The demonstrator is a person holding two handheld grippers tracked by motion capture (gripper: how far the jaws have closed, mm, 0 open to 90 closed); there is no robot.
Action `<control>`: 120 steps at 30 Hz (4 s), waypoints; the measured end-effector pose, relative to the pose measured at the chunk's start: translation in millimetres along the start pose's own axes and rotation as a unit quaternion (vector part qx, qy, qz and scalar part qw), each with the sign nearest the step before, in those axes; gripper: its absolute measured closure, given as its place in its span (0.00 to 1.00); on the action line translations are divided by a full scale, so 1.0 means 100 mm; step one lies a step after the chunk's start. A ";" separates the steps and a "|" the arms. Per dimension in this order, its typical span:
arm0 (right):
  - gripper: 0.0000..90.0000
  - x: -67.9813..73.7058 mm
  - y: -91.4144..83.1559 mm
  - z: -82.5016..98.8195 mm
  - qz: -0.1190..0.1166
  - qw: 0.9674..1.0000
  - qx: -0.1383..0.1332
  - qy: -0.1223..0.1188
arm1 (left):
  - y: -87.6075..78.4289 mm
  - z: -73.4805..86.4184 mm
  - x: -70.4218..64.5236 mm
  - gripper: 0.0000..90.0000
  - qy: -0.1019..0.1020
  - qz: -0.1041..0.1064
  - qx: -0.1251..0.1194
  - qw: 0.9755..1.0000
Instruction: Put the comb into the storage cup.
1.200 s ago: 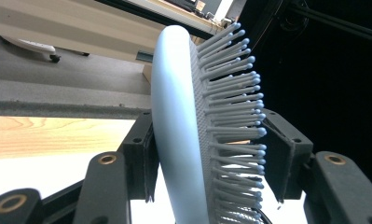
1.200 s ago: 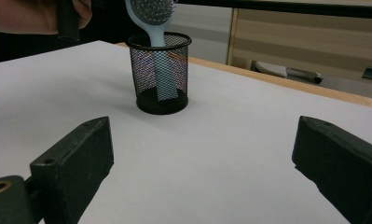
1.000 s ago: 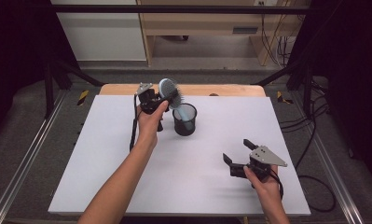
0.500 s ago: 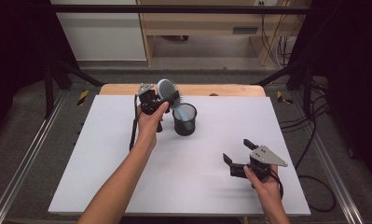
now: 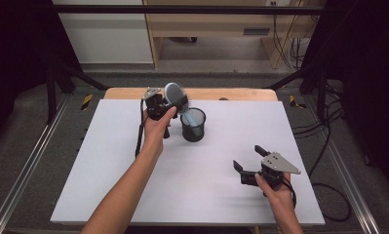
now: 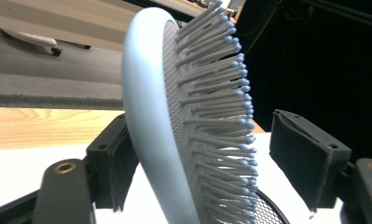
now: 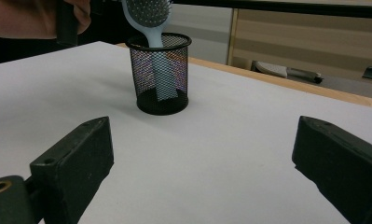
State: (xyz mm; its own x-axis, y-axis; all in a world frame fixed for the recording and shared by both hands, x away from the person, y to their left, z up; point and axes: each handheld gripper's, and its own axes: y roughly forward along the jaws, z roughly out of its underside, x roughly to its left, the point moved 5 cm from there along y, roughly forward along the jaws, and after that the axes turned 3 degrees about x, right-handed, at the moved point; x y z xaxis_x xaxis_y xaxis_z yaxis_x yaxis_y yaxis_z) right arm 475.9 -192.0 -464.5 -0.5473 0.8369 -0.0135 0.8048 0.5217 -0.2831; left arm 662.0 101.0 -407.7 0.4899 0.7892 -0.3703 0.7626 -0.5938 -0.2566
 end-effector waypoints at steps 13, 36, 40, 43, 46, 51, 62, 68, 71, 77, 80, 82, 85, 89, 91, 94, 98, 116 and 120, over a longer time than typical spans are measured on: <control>0.06 0.01 0.01 0.00 -0.002 1.000 0.002 -0.002 | -0.02 -0.01 0.01 0.12 0.000 -0.005 -0.003 1.000; 0.06 0.01 0.01 0.01 -0.004 1.000 0.004 0.001 | -0.05 -0.02 -0.01 0.04 0.030 -0.019 -0.006 0.999; 0.06 0.01 0.01 0.01 -0.005 1.000 0.005 0.002 | -0.06 -0.03 -0.02 0.04 0.035 -0.015 -0.013 0.999; 0.06 0.02 0.01 0.01 -0.006 1.000 0.007 0.003 | -0.08 -0.03 -0.04 0.04 0.043 -0.008 -0.018 0.999; 0.06 0.02 0.01 0.01 -0.011 1.000 0.010 0.007 | -0.09 -0.04 -0.05 0.04 0.047 -0.011 -0.020 0.999; 0.06 0.03 0.01 0.01 -0.013 1.000 0.011 0.007 | -0.11 -0.05 -0.05 0.04 0.048 -0.014 -0.023 0.998; 0.05 0.03 0.01 0.01 -0.016 1.000 0.015 0.006 | -0.15 -0.02 -0.01 0.03 0.058 -0.021 -0.025 0.998; 0.04 0.04 0.01 0.01 -0.018 1.000 0.015 0.005 | -0.18 -0.02 -0.01 0.03 0.064 -0.026 -0.029 0.997; 0.04 0.04 0.01 0.01 -0.020 1.000 0.016 0.004 | -0.20 0.00 -0.01 0.03 0.067 -0.026 -0.029 0.997; 0.04 0.05 0.01 0.01 -0.022 1.000 0.016 0.005 | -0.24 0.02 -0.01 0.03 0.072 -0.029 -0.030 0.996; 0.04 0.05 0.00 0.00 -0.026 0.999 0.012 0.014 | -0.26 0.03 -0.02 0.03 0.081 -0.033 -0.027 0.996; 0.04 0.04 0.00 0.01 -0.025 1.000 0.012 0.015 | -0.27 0.05 -0.03 0.02 0.086 -0.034 -0.023 0.995; 0.04 0.04 0.00 0.01 -0.025 0.999 0.013 0.015 | -0.29 0.08 -0.04 0.02 0.069 -0.030 -0.022 0.997; 0.04 0.05 0.00 0.01 -0.025 1.000 0.014 0.010 | -0.34 0.10 -0.05 0.02 0.085 -0.034 -0.023 0.996; 0.04 0.06 0.01 0.01 -0.026 1.000 0.015 0.009 | -0.36 0.11 -0.05 0.02 0.089 -0.037 -0.024 0.995; 0.04 0.07 0.01 0.01 -0.026 1.000 0.016 0.007 | -0.40 0.14 -0.05 0.02 0.103 -0.040 -0.021 0.994; 0.04 0.08 0.01 0.01 -0.027 0.999 0.015 0.007 | -0.44 0.17 -0.07 0.02 0.114 -0.047 -0.021 0.992; 0.04 0.10 0.02 0.00 -0.032 0.999 0.015 0.007 | -0.67 0.30 -0.20 0.02 0.123 -0.035 -0.015 0.992; 0.04 0.11 0.02 0.00 -0.030 0.999 0.014 0.007 | -0.74 0.33 -0.22 0.02 0.125 -0.031 -0.013 0.992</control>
State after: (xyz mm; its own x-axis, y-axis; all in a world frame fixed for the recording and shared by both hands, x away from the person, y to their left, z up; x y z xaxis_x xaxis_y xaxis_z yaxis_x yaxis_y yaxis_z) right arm 471.8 -182.0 -465.0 -0.5916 0.8060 0.0181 0.7631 0.5670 -0.3102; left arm 581.0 123.0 -409.9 0.5281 0.8406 -0.1205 0.8040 -0.5406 -0.2478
